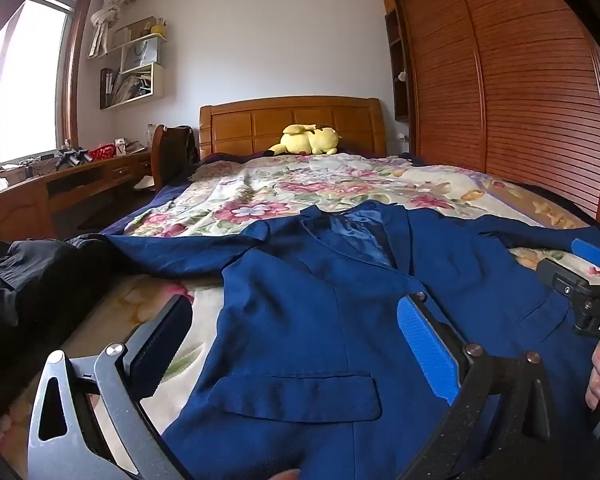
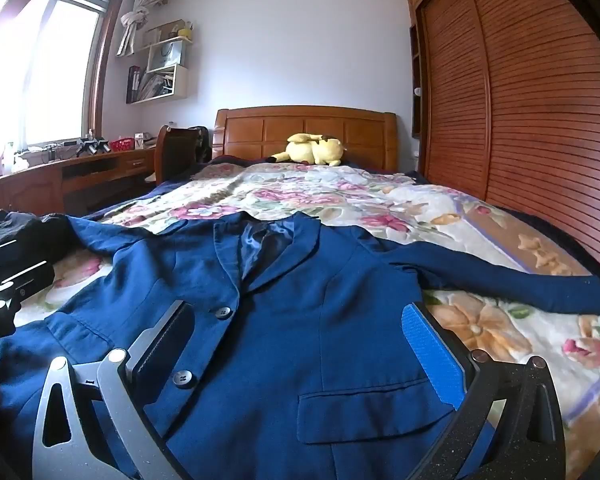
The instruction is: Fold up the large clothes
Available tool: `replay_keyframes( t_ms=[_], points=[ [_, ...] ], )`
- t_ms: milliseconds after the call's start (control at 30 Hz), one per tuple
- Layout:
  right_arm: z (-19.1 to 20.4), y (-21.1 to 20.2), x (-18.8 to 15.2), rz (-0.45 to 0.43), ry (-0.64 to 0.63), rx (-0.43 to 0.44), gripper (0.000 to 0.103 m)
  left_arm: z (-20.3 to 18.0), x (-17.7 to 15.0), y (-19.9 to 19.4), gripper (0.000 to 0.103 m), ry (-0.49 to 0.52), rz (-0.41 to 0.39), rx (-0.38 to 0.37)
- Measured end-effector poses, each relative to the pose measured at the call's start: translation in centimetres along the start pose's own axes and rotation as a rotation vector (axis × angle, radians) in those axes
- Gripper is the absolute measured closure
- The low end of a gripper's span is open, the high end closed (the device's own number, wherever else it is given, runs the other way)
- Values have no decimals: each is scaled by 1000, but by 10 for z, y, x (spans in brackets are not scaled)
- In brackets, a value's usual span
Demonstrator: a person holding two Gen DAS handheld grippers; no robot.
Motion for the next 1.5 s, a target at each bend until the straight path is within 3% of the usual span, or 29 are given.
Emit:
replay_keyframes(
  t_ms=[1500],
  points=[
    [0,0,0,-12,16,4,0,0,0,0,0,-5,-11,0]
  ],
)
Point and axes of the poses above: each gripper's, at about its wrist camera, not at the fingertips, and y roughly the way its jaws point, z to its left, x to its top, the point moved 5 cm from there along y, roughly the way its jaws point, and after that the axes turned 3 degrees about x, right-handed, at the moved point
